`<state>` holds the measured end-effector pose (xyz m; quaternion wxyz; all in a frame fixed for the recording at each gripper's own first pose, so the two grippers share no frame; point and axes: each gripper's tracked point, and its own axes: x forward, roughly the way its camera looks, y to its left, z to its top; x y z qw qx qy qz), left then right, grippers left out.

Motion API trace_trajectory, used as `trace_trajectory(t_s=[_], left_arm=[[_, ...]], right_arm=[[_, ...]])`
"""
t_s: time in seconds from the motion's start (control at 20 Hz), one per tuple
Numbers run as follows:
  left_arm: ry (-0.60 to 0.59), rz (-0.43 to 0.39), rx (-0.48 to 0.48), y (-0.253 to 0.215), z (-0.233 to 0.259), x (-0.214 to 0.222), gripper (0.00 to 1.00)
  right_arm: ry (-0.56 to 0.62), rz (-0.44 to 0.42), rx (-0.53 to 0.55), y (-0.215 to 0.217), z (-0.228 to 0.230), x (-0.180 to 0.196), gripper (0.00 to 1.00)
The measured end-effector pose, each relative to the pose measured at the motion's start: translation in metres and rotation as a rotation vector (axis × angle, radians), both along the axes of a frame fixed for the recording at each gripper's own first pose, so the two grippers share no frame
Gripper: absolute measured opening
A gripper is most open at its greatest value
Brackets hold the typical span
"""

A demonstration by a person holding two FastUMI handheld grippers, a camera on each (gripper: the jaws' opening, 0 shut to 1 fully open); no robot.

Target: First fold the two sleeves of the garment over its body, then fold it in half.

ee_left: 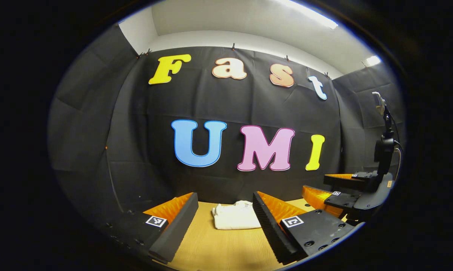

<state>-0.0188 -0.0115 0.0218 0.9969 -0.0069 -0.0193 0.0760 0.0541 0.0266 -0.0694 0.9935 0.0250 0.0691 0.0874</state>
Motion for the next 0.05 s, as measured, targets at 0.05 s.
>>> trace_trajectory(t_s=[0.05], left_arm=[[0.003,-0.002,0.002,0.0001,-0.0004,0.0013,0.95]], right_arm=[[0.003,-0.004,-0.001,-0.0013,-0.0018,0.0009,0.96]])
